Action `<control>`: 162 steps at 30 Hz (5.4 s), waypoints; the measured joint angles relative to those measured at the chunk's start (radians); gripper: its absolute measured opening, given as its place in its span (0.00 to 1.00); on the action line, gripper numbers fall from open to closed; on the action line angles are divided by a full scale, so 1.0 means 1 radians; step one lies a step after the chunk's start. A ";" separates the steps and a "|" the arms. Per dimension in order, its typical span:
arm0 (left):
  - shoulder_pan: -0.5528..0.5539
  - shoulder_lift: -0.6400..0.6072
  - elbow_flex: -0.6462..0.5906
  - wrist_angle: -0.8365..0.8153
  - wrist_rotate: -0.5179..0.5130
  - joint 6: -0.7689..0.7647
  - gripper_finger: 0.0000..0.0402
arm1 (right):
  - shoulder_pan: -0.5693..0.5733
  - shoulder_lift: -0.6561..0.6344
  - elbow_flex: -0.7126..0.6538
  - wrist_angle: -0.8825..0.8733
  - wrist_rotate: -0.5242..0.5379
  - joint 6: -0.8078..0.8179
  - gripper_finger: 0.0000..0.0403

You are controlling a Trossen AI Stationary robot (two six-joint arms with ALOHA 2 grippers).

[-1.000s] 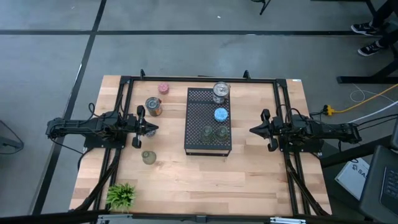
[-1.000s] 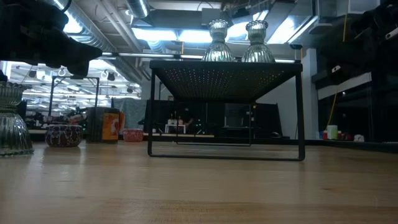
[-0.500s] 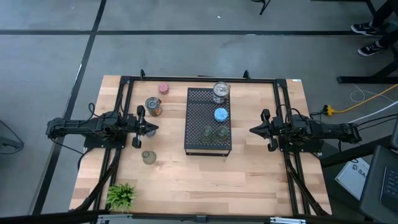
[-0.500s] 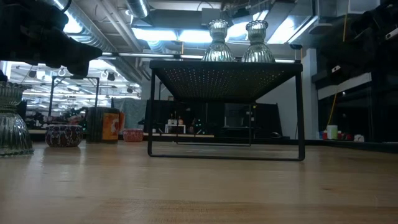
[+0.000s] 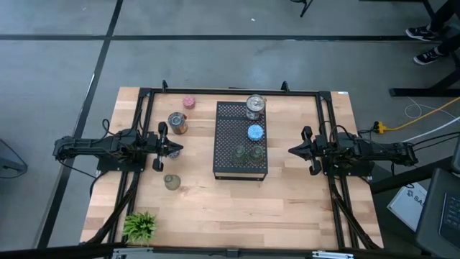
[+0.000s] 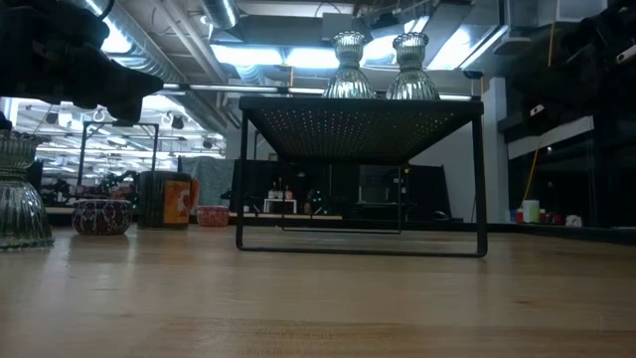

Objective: Pick & Place candle stick holders
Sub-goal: Put the patterned pink scented candle on the shelf aligned with the other patterned blue scented candle

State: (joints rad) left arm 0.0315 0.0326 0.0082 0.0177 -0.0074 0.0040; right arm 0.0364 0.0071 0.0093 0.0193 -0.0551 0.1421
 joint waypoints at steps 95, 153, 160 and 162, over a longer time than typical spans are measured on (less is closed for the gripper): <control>0.001 0.210 0.294 0.053 -0.080 -0.078 0.01 | 0.000 0.000 0.000 0.000 0.001 0.000 0.01; 0.371 0.994 0.986 -0.372 -0.080 -0.256 0.64 | 0.000 0.000 0.000 0.000 0.002 0.000 0.01; 0.439 0.994 0.986 -0.409 -0.075 -0.256 0.76 | 0.000 0.000 0.000 0.000 0.001 0.000 0.01; 0.457 0.994 0.986 -0.414 -0.075 -0.255 0.79 | 0.000 0.000 0.000 0.000 0.001 0.000 0.01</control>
State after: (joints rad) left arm 0.4884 1.0267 0.9947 -0.3958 -0.0826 -0.2512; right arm 0.0363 0.0074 0.0097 0.0193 -0.0538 0.1419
